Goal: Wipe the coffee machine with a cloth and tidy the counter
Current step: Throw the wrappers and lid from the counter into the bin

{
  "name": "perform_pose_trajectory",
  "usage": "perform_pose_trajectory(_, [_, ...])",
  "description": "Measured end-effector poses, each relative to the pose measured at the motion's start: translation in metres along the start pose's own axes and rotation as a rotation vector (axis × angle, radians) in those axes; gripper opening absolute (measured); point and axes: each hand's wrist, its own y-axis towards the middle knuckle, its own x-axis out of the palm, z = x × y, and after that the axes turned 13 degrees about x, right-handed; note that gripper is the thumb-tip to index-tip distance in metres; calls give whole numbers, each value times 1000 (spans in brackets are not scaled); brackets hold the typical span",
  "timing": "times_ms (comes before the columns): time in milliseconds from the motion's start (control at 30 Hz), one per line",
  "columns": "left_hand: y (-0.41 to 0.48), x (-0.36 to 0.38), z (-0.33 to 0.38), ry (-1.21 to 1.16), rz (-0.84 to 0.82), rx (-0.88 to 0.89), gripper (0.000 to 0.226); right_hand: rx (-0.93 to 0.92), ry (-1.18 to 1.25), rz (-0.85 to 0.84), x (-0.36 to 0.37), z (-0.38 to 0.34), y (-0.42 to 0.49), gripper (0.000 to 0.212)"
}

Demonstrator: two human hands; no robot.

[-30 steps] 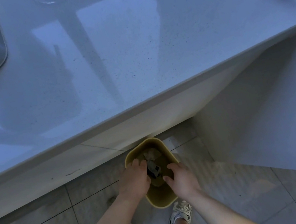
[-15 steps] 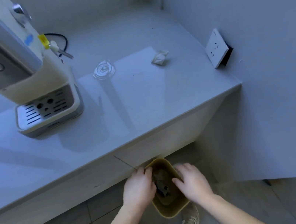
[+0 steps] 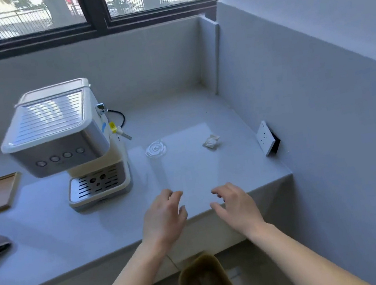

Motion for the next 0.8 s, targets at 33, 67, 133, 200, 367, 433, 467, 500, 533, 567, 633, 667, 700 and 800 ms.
perform_pose_trajectory(33, [14, -4, -7, 10, -6, -6, 40, 15, -11, -3, -4, -6, 14, 37])
perform_pose_trajectory(67, [29, -7, -15, 21, -19, -14, 40, 31, -29, -6, -7, -12, 28, 37])
perform_pose_trajectory(133, [60, -14, -31, 53, -58, -34, 40, 72, -71, -8, -10, -22, 57, 38])
perform_pose_trajectory(200, [91, -18, -47, 90, -90, -55, 40, 120, -106, -7, -11, -29, 85, 39])
perform_pose_trajectory(367, [149, -21, -84, 157, -170, -97, 40, 219, -163, 26, -4, -36, 145, 49])
perform_pose_trajectory(433, [165, -18, -97, 158, -217, -115, 42, 253, -179, 37, -3, -37, 163, 52])
perform_pose_trajectory(467, [172, -16, -102, 152, -238, -125, 44, 270, -188, 32, -1, -38, 172, 52])
perform_pose_trajectory(500, [179, -13, -106, 145, -256, -136, 45, 287, -199, 17, 0, -38, 180, 53])
perform_pose_trajectory(533, [186, -11, -111, 142, -270, -147, 47, 303, -211, -5, 1, -39, 188, 53])
perform_pose_trajectory(567, [192, -7, -116, 143, -280, -155, 49, 314, -226, -27, 3, -40, 195, 53])
perform_pose_trajectory(633, [203, -1, -124, 140, -298, -164, 55, 325, -270, -63, 7, -42, 207, 54])
perform_pose_trajectory(667, [207, 2, -129, 129, -309, -166, 58, 329, -292, -77, 9, -42, 212, 53])
perform_pose_trajectory(700, [211, 5, -133, 112, -320, -169, 61, 328, -317, -84, 12, -42, 216, 51])
perform_pose_trajectory(800, [222, 11, -143, 104, -323, -166, 58, 275, -427, -34, 19, -38, 223, 38])
